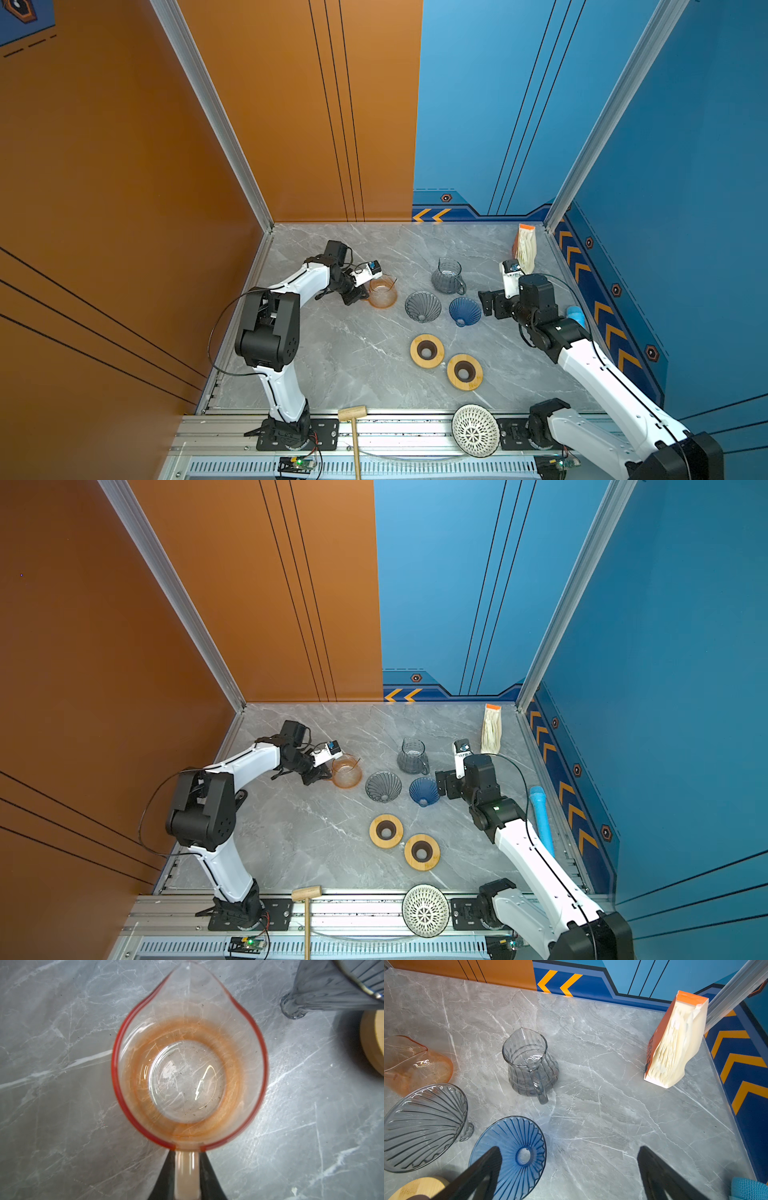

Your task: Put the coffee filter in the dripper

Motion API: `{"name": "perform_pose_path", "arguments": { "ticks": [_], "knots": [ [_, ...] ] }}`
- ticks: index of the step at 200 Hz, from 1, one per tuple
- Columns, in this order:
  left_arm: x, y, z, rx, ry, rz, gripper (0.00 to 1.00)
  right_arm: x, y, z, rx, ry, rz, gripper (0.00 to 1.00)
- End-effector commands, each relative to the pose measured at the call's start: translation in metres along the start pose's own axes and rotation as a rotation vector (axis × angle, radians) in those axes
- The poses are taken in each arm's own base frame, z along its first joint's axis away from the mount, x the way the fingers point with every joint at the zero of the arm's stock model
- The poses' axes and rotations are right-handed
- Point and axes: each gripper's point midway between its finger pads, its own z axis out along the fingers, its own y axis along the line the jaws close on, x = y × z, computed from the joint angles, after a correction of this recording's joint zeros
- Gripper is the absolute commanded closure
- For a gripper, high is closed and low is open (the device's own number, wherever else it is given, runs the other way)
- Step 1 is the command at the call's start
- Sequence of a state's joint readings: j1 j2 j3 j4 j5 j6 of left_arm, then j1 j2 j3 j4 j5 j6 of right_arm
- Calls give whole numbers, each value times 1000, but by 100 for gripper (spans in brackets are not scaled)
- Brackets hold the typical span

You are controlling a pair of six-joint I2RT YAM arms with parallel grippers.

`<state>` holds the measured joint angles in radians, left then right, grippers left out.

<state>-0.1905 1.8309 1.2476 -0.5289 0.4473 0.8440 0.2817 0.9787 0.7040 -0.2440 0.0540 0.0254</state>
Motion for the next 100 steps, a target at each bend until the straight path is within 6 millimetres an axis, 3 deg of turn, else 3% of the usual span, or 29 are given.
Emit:
{"name": "perform_pose_path", "arguments": {
  "ticks": [1,44,100],
  "knots": [
    [-14,-5,-18,-18,-23,4,100,-2,0,-3,6,-29,7,0],
    [-20,-12,-32,-39,-46,9,100,2,1,-4,3,-32,14,0],
    [-19,-40,-45,-33,-65,-4,100,4,2,-4,-5,-34,14,0]
  ]
}}
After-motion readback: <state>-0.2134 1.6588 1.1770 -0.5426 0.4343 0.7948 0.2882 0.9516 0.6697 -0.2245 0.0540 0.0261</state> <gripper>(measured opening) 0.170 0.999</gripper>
